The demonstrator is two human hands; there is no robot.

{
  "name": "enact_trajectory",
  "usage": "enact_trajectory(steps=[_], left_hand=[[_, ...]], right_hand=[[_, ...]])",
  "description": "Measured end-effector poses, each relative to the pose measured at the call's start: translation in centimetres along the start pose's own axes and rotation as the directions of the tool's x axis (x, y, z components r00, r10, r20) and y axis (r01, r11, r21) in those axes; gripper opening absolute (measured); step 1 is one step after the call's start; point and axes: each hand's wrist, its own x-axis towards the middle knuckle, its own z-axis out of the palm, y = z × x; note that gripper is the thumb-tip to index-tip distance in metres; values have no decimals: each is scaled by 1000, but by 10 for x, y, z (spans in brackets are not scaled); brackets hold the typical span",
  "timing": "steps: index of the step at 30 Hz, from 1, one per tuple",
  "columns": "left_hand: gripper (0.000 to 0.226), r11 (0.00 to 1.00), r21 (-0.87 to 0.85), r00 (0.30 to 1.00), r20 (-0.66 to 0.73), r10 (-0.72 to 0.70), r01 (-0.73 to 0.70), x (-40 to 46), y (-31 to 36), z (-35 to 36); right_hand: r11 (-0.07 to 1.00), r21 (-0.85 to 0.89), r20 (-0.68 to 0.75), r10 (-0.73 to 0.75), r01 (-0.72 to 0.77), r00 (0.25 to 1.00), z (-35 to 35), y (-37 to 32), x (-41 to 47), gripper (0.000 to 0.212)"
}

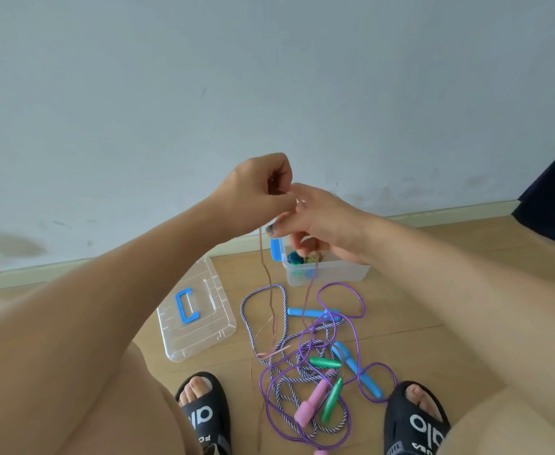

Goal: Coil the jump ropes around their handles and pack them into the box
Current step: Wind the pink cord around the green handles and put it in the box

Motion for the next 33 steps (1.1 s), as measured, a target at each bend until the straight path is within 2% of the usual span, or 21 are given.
enact_trajectory(steps=[2, 6, 8, 9, 10, 12, 14, 17, 19, 20, 21, 22, 23, 24, 25, 26, 27, 28, 29, 30, 33], left_hand=[[16, 999, 7, 999, 21, 35, -35, 2, 4, 1], [15, 999, -29, 999, 2, 39, -39, 4, 0, -5], [18, 997, -66, 998, -44, -40, 37, 6, -9, -9], [25, 985, -124, 991, -34, -127, 122, 8, -16, -11], [35, 951, -214, 975, 30, -222, 224, 8, -22, -13], [49, 819, -403, 908, 269, -320, 408, 7, -35, -16], [49, 742, -451, 828, 503, -247, 496, 2, -41, -17], [58, 802, -326, 707, 688, -163, 501, -5, -42, -13], [36, 907, -69, 661, 707, -249, 416, -8, -41, -8], [22, 935, 127, 653, 685, -324, 331, -9, -42, -5], [17, 916, 313, 652, 644, -400, 252, -9, -45, -4], [23, 872, 442, 679, 575, -456, 212, -8, -49, -4], [32, 837, 498, 727, 486, -484, 225, -6, -52, -5], [40, 832, 479, 792, 375, -482, 280, -3, -54, -9], [44, 851, 397, 855, 242, -459, 344, 1, -53, -13], [46, 882, 272, 898, 111, -425, 384, 3, -49, -18], [45, 915, 132, 923, 7, -386, 382, 5, -43, -21], [44, 942, 13, 941, -59, -335, 336, 6, -33, -21], [42, 962, -68, 958, -98, -269, 263, 5, -22, -20], [41, 976, -117, 973, -120, -199, 185, 4, -11, -17], [31, 983, -181, 984, -175, -25, -8, 1, 15, -14]], right_hand=[[994, -105, -7, -2, 1, 1000, 3, -4, 1, 10], [980, -200, -68, 1, -14, 998, 5, -7, 5, 15], [976, -219, -132, -24, -6, 991, 0, -10, 6, 17], [984, -179, -156, -32, 4, 987, -3, -12, 6, 16], [994, -111, -166, -37, 19, 986, -6, -13, 5, 14], [999, 29, -142, -37, 41, 989, -9, -18, 0, 7], [992, 122, -99, -32, 44, 995, -8, -23, -6, 7], [961, 272, -61, -41, 57, 997, -10, -28, -8, 9], [921, 380, -69, -66, 87, 995, -16, -30, -9, 11], [898, 427, -82, -76, 103, 994, -21, -31, -9, 13], [891, 437, -111, -80, 121, 991, -27, -31, -9, 15], [914, 384, -147, -79, 130, 986, -33, -30, -9, 17], [965, 232, -184, -79, 121, 980, -40, -27, -10, 18], [997, -29, -193, -76, 71, 978, -46, -23, -11, 17], [951, -308, -155, -20, -29, 988, -49, -19, -15, 9], [858, -497, -85, 101, -130, 991, -50, -12, -18, 20], [780, -584, -9, 269, -223, 963, -51, -3, -21, 48], [754, -587, 67, 409, -295, 910, -49, 3, -25, 73], [763, -563, 128, 460, -317, 879, -46, 5, -28, 86], [793, -532, 171, 444, -297, 879, -41, 3, -30, 87], [885, -444, 200, 250, -139, 948, -41, -13, -26, 57]])
